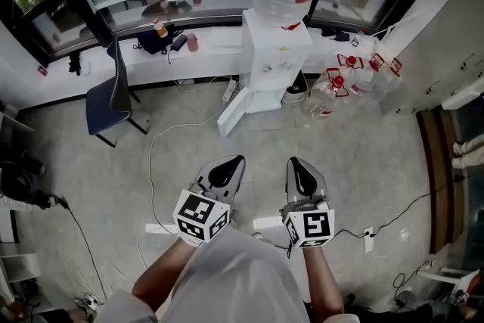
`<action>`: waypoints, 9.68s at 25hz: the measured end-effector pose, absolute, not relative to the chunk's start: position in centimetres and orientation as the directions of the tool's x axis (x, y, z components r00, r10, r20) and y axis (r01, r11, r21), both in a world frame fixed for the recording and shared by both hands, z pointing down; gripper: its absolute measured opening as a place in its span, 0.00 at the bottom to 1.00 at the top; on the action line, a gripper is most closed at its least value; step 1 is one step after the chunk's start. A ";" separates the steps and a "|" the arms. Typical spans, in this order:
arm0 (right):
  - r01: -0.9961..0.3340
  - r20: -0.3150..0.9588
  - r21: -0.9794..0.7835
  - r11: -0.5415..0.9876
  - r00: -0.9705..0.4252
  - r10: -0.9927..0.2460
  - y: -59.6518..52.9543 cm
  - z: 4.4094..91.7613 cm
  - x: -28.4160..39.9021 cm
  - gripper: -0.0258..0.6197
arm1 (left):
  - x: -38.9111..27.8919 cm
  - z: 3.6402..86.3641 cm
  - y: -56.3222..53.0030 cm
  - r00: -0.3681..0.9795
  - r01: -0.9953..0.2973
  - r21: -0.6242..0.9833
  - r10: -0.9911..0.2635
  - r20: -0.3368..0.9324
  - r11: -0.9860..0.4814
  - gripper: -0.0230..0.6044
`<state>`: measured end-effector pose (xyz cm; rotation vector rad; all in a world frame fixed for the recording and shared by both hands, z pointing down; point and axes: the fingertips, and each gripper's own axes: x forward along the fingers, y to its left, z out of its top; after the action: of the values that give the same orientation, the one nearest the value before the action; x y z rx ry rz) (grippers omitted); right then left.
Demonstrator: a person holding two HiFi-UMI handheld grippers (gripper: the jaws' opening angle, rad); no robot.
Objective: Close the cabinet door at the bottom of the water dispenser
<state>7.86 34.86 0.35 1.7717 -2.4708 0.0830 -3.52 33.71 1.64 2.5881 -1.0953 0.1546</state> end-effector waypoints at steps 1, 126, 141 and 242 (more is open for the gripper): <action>-0.950 0.112 0.012 0.312 -0.309 -0.945 34.1 0.3 7.5 0.06 | -4.0 1.6 32.9 0.705 -0.709 0.259 -0.674 0.222 -0.656 0.04; -0.412 0.577 -0.212 0.886 -0.785 -0.227 0.0 49.5 -11.6 0.33 | -16.5 45.0 4.9 0.219 -0.919 0.389 -0.741 0.635 0.063 0.04; -0.392 0.642 -0.161 0.906 -0.739 -0.206 -0.1 54.6 -13.8 0.32 | -17.6 47.7 5.3 0.230 -0.908 0.412 -0.736 0.637 0.073 0.04; 0.173 0.867 -0.144 0.974 -0.453 0.209 7.2 68.9 -4.2 0.37 | -8.9 50.7 4.0 0.375 -0.898 0.433 -0.655 0.656 -0.080 0.04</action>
<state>-4.18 7.23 68.95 -0.2700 -2.0511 0.0420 -8.92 4.01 50.66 1.8120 -1.3574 0.3716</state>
